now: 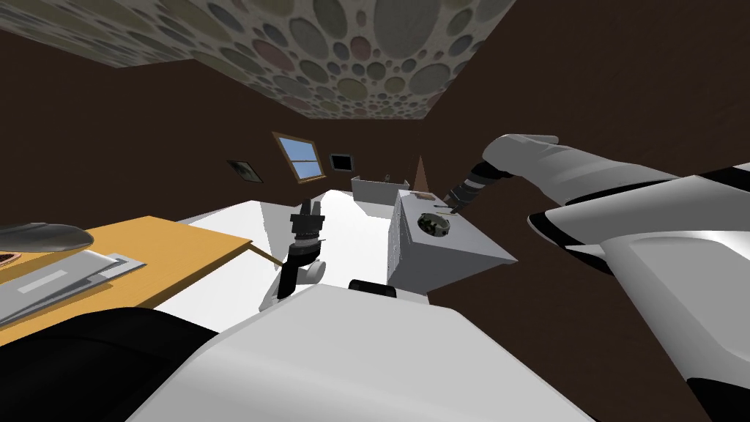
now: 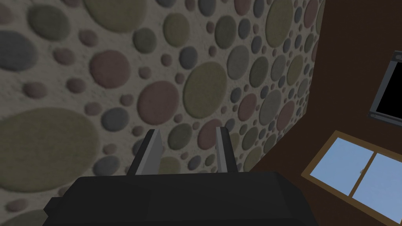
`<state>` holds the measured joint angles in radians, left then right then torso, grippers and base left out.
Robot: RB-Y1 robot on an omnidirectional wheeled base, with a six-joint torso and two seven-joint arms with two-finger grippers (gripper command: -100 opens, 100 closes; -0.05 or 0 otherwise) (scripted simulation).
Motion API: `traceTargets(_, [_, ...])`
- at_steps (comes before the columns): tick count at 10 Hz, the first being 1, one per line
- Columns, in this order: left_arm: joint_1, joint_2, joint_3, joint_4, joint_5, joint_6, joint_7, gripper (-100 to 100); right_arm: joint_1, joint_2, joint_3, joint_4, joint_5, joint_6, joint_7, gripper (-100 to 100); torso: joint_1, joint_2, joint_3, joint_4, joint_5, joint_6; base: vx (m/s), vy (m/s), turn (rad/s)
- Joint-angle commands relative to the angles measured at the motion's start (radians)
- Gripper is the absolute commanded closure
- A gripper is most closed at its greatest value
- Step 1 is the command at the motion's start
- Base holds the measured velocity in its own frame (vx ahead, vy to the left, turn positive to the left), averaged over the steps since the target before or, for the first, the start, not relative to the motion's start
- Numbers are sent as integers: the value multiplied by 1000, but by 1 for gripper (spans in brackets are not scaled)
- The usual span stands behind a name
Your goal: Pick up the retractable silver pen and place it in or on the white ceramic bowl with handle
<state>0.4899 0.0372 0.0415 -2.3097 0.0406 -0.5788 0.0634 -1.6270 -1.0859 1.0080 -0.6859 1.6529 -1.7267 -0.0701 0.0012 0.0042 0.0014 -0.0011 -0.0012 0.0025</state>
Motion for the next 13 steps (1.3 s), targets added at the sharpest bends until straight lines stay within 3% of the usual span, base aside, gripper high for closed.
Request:
traceTargets(1, [0,0,0,0,0,0,0,0,0,0,0,0,0,0,0,0,0,0,0,0,0,0,0,0,0])
traceTargets(2, [0,0,0,0,0,0,0,0,-39,-1,50,24,-50,7,-4,-100,0,0,0,0,0,0,-24,-27,205])
traceTargets(4, [0,0,0,0,0,0,0,0,-39,-1,97,24,-65,7,-4,-100,-2,2,1,0,0,0,-26,-42,65])
traceTargets(5, [0,0,0,0,0,0,0,0,-78,-2,133,48,-110,14,-9,-100,-2,1,1,0,-1,0,-36,-46,183])
traceTargets(7, [0,0,0,0,0,0,0,0,-78,-2,192,48,-130,14,-9,-100,-3,2,1,1,-1,0,-24,-38,52])
traceTargets(8, [0,0,0,0,0,0,0,0,-116,-2,222,72,-176,21,-13,-100,-2,1,1,0,-1,1,-32,-29,203])
traceTargets(10, [0,0,0,0,0,0,0,0,-116,-2,284,72,-194,21,-13,-100,-2,2,1,1,-1,0,-23,-36,46])
traceTargets(11, [0,0,0,0,0,0,0,0,-155,-3,315,96,-238,27,-17,-100,-2,1,1,0,-1,0,-41,-35,182])
traceTargets(13, [0,0,0,0,0,0,0,0,-155,-3,377,96,-259,27,-17,-100,-2,2,1,1,-1,0,-27,-34,69])
